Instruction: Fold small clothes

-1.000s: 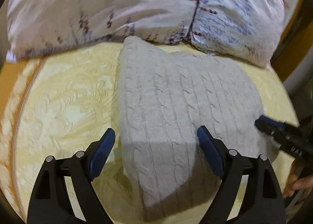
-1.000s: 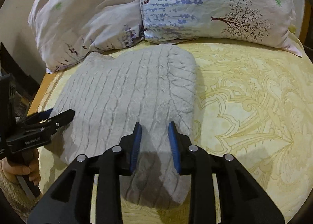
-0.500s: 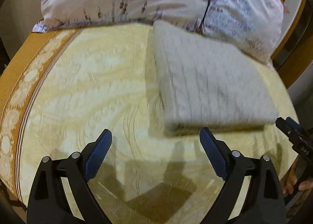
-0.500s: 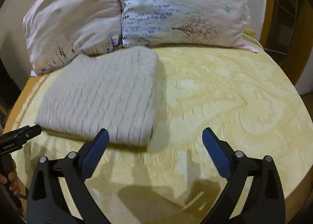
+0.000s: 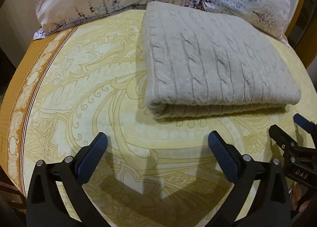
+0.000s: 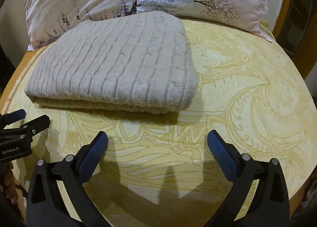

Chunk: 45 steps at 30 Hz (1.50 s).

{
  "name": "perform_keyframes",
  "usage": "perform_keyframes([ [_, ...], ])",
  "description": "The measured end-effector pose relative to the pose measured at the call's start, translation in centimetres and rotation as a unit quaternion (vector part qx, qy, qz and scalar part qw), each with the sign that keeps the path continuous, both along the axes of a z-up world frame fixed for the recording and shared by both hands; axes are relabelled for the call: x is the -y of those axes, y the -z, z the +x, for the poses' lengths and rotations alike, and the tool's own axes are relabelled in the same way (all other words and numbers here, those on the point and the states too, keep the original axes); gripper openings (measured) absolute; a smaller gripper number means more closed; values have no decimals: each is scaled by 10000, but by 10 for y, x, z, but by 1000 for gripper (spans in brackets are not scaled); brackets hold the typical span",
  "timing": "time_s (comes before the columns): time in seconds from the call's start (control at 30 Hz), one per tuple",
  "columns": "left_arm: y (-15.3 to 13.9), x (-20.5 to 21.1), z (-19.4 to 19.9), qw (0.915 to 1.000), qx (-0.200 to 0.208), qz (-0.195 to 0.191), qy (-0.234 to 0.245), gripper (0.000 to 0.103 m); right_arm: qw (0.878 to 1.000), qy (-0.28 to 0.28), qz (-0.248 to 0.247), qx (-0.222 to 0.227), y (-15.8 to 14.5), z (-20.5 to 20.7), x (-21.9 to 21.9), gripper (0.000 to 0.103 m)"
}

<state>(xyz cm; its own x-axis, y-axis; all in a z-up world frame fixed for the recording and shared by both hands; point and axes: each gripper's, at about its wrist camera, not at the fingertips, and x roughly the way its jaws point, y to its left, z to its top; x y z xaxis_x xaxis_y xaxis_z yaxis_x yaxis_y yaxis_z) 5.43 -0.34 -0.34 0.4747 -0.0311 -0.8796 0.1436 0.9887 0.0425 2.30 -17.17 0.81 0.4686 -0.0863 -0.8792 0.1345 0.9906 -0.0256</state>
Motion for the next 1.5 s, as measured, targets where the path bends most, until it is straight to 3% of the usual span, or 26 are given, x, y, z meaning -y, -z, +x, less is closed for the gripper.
perform_keyframes([
  [1.5, 1, 1, 1, 10000, 25, 29, -73, 102, 10000, 27, -50, 27, 1, 1, 0, 101],
])
